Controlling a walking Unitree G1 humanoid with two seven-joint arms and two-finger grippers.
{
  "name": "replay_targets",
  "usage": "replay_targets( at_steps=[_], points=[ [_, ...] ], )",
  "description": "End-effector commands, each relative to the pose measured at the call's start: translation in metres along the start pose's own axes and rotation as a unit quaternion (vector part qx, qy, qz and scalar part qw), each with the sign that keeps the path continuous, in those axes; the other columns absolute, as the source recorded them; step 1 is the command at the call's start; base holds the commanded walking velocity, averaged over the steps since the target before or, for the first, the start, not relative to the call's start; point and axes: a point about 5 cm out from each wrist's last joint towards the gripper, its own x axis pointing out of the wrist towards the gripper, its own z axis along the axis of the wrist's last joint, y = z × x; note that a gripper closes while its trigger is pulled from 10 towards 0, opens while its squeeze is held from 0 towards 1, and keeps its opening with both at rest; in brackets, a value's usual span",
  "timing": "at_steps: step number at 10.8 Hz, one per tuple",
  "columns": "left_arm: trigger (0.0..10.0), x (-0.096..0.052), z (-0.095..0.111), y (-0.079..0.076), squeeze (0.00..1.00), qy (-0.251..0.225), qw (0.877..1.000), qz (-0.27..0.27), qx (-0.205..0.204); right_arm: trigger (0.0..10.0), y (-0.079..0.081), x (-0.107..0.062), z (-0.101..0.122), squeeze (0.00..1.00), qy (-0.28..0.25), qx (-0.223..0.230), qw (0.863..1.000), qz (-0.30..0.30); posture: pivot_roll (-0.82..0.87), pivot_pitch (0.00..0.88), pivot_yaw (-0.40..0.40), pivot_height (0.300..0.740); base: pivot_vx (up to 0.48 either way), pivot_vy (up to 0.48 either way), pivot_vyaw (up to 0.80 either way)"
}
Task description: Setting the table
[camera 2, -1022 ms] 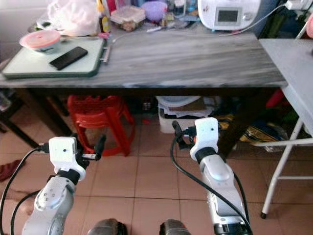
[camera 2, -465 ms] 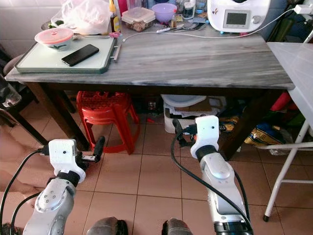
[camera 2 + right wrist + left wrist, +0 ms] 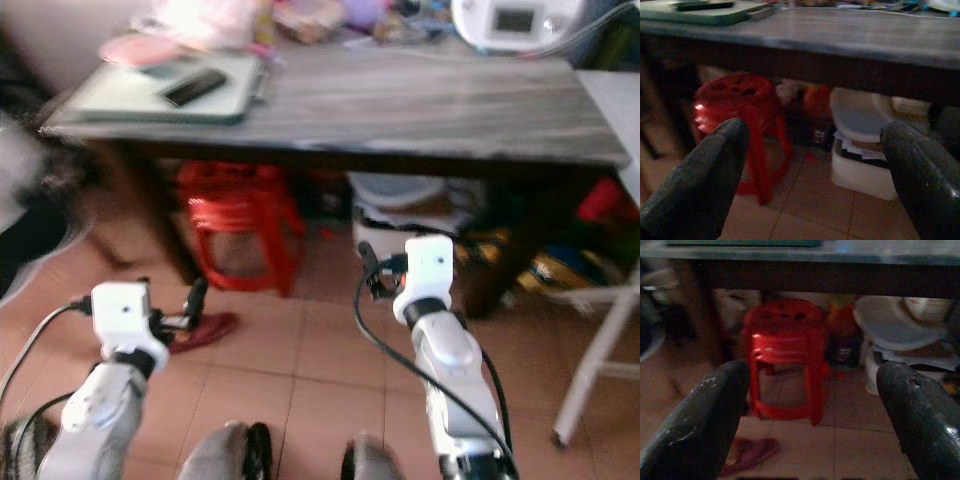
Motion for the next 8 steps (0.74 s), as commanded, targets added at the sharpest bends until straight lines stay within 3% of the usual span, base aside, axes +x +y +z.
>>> replay_targets(
  at_steps=[1,5,8],
  points=[
    [10.0,-0.0027,-0.0026,0.0013,0.0,0.01,1.0,0.003,0.004,10.0,-0.003,-0.0027,-0.0003,0.0,-0.002,0.0,1.0,-0.011,0.02,0.085,0.046,0.74,-0.36,0.0,0.0],
    [10.0,-0.0071,0.0024,-0.0041,0.0,-0.006,0.999,-0.032,0.001,10.0,-0.0065,-0.0058,-0.0022,0.0,0.001,0.001,1.0,-0.02,0.02,0.08,0.05,0.74,0.0,0.0,0.0],
    [10.0,-0.0067,0.0045,-0.0048,0.0,-0.011,0.999,-0.036,-0.003,10.0,-0.0052,-0.0048,-0.0018,0.0,-0.001,0.0,1.0,-0.019,0.03,0.071,0.047,0.74,0.0,-0.371,0.0]
  ],
)
